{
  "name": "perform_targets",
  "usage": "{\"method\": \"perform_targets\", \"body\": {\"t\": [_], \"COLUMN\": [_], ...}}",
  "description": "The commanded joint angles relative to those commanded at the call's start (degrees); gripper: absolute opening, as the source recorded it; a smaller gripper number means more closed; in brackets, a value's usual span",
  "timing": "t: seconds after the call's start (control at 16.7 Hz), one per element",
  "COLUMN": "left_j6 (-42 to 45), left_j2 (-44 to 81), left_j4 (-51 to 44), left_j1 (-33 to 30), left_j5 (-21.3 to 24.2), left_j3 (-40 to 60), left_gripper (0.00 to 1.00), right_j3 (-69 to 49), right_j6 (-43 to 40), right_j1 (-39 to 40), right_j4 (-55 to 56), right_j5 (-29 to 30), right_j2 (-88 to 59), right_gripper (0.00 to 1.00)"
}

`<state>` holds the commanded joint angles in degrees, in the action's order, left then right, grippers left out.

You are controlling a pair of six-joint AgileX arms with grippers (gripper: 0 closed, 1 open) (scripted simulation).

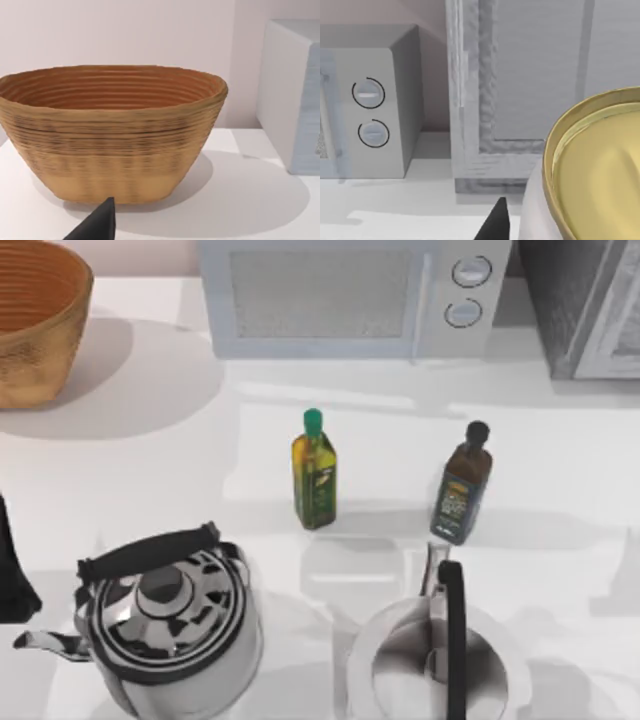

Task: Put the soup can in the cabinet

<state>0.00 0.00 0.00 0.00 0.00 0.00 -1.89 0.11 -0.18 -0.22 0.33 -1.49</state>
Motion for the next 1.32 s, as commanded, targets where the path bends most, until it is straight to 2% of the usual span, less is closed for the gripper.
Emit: {"method": "perform_targets", "body": {"t": [0.36,1.02,1.32], "left_j6": [0.00,0.00,0.00], "left_j2": [0.00,0.00,0.00], "left_j4": [0.00,0.00,0.00], "left_j1": [0.00,0.00,0.00], "left_j5": [0.00,0.00,0.00], "left_j3": [0.00,0.00,0.00], "left_gripper": [1.00,1.00,1.00], "right_j3": [-18.02,-71.33,-90.53], "right_j6": [0.20,0.71,0.84], "right_j1": [1.25,7.30,9.68], "right_j4": [-4.04,-17.26,-21.97], "right_j5": [2.77,8.74,10.46], "right_j2": [-13.48,-54.78,-69.07], "right_gripper": [0.00,0.00,0.00]}}
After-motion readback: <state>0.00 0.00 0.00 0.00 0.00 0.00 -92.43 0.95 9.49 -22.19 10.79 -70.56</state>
